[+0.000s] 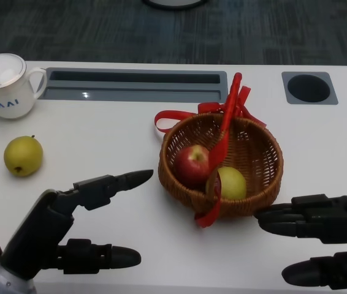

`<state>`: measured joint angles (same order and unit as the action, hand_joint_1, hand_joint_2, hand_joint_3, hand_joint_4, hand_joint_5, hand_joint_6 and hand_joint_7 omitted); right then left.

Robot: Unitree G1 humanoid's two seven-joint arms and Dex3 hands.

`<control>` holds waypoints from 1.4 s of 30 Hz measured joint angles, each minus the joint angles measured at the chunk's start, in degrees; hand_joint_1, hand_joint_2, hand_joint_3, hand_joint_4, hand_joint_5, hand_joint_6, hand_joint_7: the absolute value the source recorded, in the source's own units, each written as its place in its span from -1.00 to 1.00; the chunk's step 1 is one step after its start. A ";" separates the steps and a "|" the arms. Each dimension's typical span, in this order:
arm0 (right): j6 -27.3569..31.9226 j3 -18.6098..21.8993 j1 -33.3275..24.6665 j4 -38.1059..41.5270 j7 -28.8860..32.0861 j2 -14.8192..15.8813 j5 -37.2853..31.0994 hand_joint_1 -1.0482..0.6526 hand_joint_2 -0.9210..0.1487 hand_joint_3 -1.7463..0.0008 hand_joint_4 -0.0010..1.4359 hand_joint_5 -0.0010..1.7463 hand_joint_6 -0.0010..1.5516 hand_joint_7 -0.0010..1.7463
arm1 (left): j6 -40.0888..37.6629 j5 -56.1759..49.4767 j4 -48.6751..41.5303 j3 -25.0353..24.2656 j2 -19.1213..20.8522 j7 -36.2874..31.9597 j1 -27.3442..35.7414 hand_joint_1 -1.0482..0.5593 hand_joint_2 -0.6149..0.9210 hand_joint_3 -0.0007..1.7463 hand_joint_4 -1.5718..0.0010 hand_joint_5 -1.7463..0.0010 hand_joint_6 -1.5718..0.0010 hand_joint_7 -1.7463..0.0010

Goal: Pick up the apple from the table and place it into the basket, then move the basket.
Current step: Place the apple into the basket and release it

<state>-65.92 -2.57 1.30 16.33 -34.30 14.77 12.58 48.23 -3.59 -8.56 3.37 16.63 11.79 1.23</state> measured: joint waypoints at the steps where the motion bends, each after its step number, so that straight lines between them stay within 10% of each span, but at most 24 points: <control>1: -0.53 0.10 0.50 0.37 0.13 0.46 -0.08 -0.28 -0.78 0.99 0.14 -1.00 -0.04 -1.00 | 0.26 0.00 -0.31 -0.01 -0.01 0.02 0.07 -0.29 0.71 -1.00 0.16 0.98 0.21 0.99; 18: -13.49 4.58 15.16 13.74 6.27 3.76 -12.79 -0.40 -0.76 1.00 0.08 -1.00 -0.09 -1.00 | 1.23 0.42 -1.10 -0.16 -0.13 0.40 0.36 -0.28 0.70 -1.00 0.16 0.99 0.20 0.99; 30: -17.41 9.43 27.71 26.47 16.18 6.34 -39.42 -0.43 -0.68 1.00 0.01 -0.99 -0.13 -0.99 | 1.25 0.28 -1.09 -0.18 -0.18 0.49 0.33 -0.30 0.70 -1.00 0.14 0.99 0.18 0.99; 42: -6.31 -4.15 37.99 35.86 48.25 12.23 -68.47 -0.52 -0.70 0.99 0.08 -0.99 -0.06 -0.99 | 1.26 0.16 -0.73 -0.28 -0.55 0.49 0.91 -0.29 0.70 -1.00 0.14 1.00 0.18 1.00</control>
<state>-72.23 -6.72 39.29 52.19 13.95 27.01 -55.89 49.49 -3.43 -9.28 3.09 16.09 12.27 2.14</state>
